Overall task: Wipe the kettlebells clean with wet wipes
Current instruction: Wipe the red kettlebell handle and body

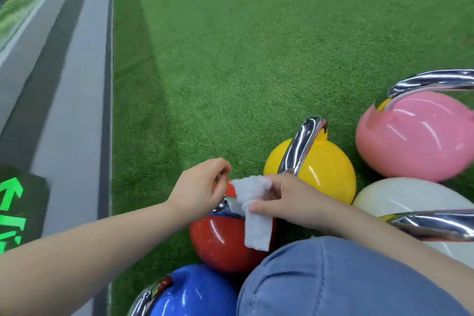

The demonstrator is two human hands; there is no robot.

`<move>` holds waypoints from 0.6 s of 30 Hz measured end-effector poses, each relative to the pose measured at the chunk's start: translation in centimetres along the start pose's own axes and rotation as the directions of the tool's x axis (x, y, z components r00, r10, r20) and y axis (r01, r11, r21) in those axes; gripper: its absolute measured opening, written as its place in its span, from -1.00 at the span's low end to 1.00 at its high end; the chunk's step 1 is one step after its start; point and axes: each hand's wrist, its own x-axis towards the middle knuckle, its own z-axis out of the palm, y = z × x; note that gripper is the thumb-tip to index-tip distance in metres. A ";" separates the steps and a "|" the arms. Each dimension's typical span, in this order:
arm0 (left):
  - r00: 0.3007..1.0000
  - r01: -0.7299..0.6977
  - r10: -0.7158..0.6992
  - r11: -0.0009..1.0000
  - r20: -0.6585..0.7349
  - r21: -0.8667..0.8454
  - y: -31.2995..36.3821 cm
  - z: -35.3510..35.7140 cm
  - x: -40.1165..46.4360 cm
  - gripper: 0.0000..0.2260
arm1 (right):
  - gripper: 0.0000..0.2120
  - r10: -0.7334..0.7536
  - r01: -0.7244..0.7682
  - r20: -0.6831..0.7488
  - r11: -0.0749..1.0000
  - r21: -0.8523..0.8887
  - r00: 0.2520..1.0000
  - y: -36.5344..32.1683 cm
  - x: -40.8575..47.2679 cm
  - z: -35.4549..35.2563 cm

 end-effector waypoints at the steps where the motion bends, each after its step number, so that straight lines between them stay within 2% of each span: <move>1: 1.000 0.003 -0.003 1.000 0.008 -0.004 0.0 -0.2 0.0 -0.63 | -0.92 0.014 -0.014 -0.001 1.000 -0.006 1.000 -0.8 0.0 -0.2; 4: 1.000 0.005 -0.005 1.000 0.004 -0.006 0.1 -0.1 0.0 -0.63 | -0.91 0.056 -0.056 -0.005 0.998 -0.006 0.998 -3.0 0.3 -0.7; 7: 0.999 0.003 -0.005 0.999 -0.045 -0.052 -0.4 0.2 -0.1 -0.80 | -0.72 0.085 -0.088 -0.044 0.993 -0.075 0.995 -4.6 1.1 -0.2; 9: 0.997 0.011 -0.021 0.989 -0.068 -0.146 -0.5 0.4 0.3 -0.90 | -0.70 0.095 -0.101 -0.053 0.987 -0.125 0.994 -4.9 1.2 0.1; 12: 0.996 -0.032 0.008 0.966 -0.093 -0.257 -0.6 0.5 -0.1 -0.81 | -0.72 0.061 -0.078 -0.114 0.985 -0.155 0.992 -5.9 -0.3 1.5; 14: 0.994 -0.017 -0.020 0.941 -0.105 -0.339 -0.5 0.3 -0.8 -0.80 | -0.74 0.044 -0.061 -0.198 0.994 -0.085 0.979 -7.4 -1.9 2.6; 15: 0.991 0.020 -0.077 0.889 -0.107 -0.458 0.0 -0.1 -1.0 -0.83 | -0.74 0.047 -0.058 -0.235 0.998 -0.039 0.971 -8.0 -2.6 3.0; 16: 0.983 0.072 -0.161 0.782 -0.089 -0.620 0.7 -0.3 -1.3 -0.84 | -0.74 0.057 -0.062 -0.268 0.998 -0.011 0.962 -8.4 -3.2 3.4; 18: 0.956 0.197 -0.285 0.437 0.073 -0.877 2.1 -2.0 -1.5 -0.74 | -0.75 0.081 -0.083 -0.301 0.997 0.005 0.950 -9.5 -3.6 4.0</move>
